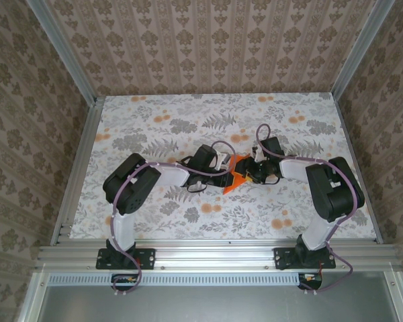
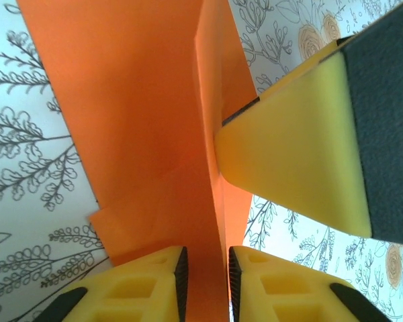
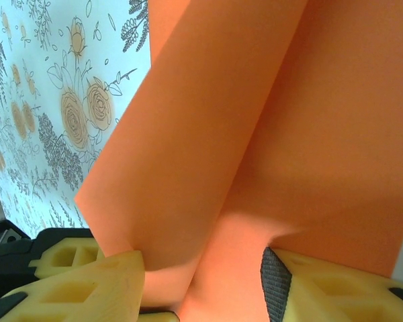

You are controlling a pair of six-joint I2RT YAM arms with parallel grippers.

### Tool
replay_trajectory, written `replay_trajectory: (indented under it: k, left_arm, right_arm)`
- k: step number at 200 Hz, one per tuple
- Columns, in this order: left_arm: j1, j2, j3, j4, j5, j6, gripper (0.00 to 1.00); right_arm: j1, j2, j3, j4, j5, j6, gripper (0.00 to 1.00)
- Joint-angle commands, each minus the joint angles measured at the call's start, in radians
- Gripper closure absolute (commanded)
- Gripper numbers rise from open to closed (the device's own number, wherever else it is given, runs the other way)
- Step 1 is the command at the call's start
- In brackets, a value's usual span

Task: Fold a paper plane with a square sheet of paper (pick it up from the middle)
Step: Fourth fold the wing at the center of the table.

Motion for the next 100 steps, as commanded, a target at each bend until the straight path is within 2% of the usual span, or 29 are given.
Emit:
replay_trajectory:
  k: [1,43,100]
  left_arm:
    - [-0.005,0.026,0.030,-0.031,0.044,0.004,0.80]
    - [0.021,0.032,0.015,0.044,0.100,-0.073,0.90]
    - [0.073,0.067,-0.021,0.168,0.210,-0.169,0.94]
  right_arm:
    - [0.001,0.083,-0.031,-0.090,0.133,-0.009,0.46]
    - [0.001,0.082,-0.029,-0.098,0.133,-0.018,0.43]
    - [0.000,0.070,-0.028,-0.084,0.108,-0.057,0.40]
